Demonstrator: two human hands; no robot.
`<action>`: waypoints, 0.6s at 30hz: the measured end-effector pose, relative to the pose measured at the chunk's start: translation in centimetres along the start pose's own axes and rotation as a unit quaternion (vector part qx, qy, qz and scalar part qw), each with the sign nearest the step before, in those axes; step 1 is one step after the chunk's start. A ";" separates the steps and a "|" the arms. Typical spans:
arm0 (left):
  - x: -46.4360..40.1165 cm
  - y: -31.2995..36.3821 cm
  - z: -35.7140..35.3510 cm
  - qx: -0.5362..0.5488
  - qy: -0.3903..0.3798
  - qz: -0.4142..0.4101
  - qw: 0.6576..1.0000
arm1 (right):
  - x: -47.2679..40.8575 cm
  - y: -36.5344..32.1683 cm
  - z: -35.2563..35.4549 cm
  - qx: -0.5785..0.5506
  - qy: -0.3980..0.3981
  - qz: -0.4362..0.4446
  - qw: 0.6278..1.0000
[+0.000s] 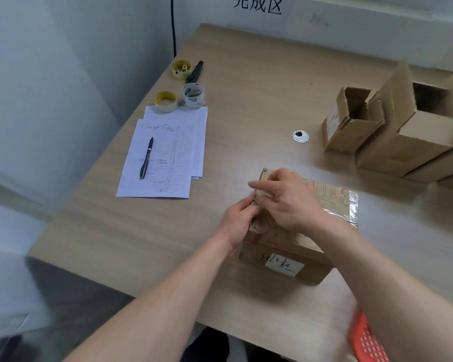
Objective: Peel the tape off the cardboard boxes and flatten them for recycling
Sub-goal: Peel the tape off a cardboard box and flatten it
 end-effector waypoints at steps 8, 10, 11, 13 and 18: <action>0.2 -0.3 0.2 0.009 -0.003 -0.008 1.000 | -1.6 -0.9 0.3 0.005 -0.024 -0.048 0.999; 0.2 -0.5 0.3 0.002 -0.001 -0.013 1.000 | -1.5 -0.7 0.0 -0.009 -0.023 -0.050 0.998; 0.1 -0.6 0.4 -0.002 0.000 -0.016 1.000 | -1.5 -0.6 -0.2 -0.018 -0.024 -0.049 0.998; 0.1 -0.8 0.6 -0.004 -0.001 -0.019 1.000 | -1.2 -0.3 -0.5 -0.032 -0.027 -0.043 0.998; -0.1 -1.6 0.8 -0.002 0.017 -0.005 1.000 | -0.3 0.7 -1.6 -0.091 -0.020 -0.020 0.995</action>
Point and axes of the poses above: each hand's wrist, its own x-axis away from the middle knuckle, its own z-axis out of the back of the hand, y = z × x, the point moved 2 cm from there along -x, towards the middle knuckle, and after that the axes turned 8 degrees about z, right-handed, at the moved point
